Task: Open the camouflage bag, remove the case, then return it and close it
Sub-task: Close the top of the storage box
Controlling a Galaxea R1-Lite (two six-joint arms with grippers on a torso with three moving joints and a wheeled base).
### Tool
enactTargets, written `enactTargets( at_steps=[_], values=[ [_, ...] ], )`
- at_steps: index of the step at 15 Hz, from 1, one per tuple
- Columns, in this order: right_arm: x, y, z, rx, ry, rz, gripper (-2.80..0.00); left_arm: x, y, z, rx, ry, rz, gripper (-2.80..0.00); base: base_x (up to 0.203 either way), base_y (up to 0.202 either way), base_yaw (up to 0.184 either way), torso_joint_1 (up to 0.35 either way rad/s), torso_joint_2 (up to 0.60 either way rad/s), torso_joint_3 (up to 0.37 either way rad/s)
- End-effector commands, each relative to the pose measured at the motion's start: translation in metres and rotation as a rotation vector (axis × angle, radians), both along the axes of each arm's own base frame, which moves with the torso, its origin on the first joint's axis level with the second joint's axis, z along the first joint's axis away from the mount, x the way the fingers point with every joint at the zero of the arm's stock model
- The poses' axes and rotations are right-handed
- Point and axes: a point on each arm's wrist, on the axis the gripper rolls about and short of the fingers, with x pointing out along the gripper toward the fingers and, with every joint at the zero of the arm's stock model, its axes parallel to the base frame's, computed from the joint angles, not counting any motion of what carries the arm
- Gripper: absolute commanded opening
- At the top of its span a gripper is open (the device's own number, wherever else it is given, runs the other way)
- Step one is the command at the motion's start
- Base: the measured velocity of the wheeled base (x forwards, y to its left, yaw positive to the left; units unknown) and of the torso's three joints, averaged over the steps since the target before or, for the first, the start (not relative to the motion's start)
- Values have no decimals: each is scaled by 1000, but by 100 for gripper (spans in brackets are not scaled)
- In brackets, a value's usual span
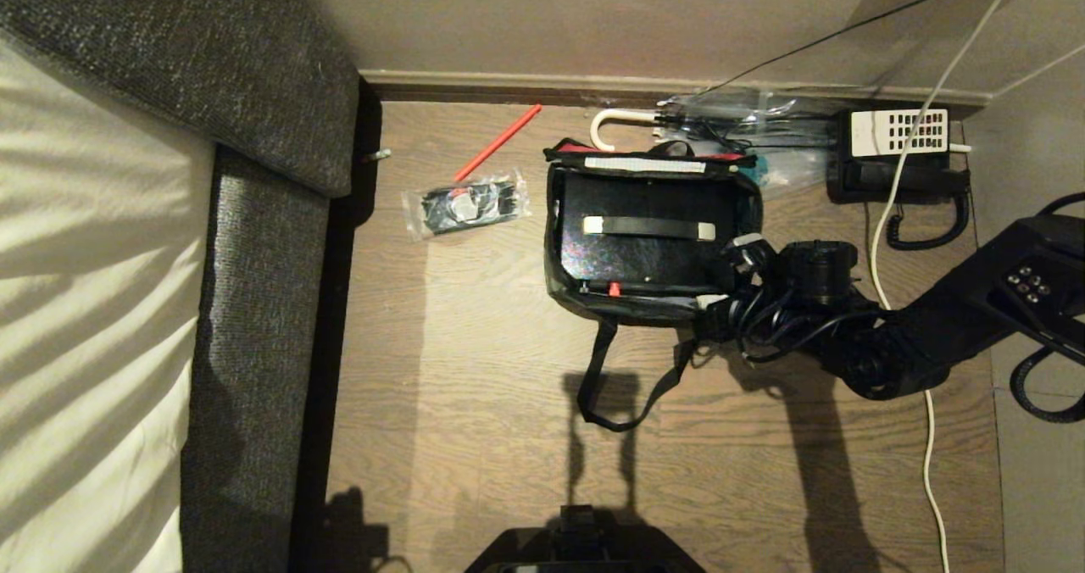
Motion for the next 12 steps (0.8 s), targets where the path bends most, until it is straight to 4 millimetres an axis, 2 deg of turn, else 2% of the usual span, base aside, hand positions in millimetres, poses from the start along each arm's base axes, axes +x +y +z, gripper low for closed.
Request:
enactTargets(
  at_steps=[1,4,6,8,12],
  values=[
    [-9,2,13,33,-6,29,-280,0,0,-1,0,2,0,-280,0,0,0,0,0,0],
    [-33,5,40,161,11,161,-280,0,0,-1,0,2,0,-280,0,0,0,0,0,0],
    [-45,10,56,207,-4,184,-280,0,0,-1,0,2,0,-280,0,0,0,0,0,0],
    [-60,7,82,218,-75,196,-280,0,0,-1,0,2,0,-280,0,0,0,0,0,0],
    [-120,-9,120,235,-163,213,-280,0,0,-1,0,2,0,-280,0,0,0,0,0,0]
  ],
)
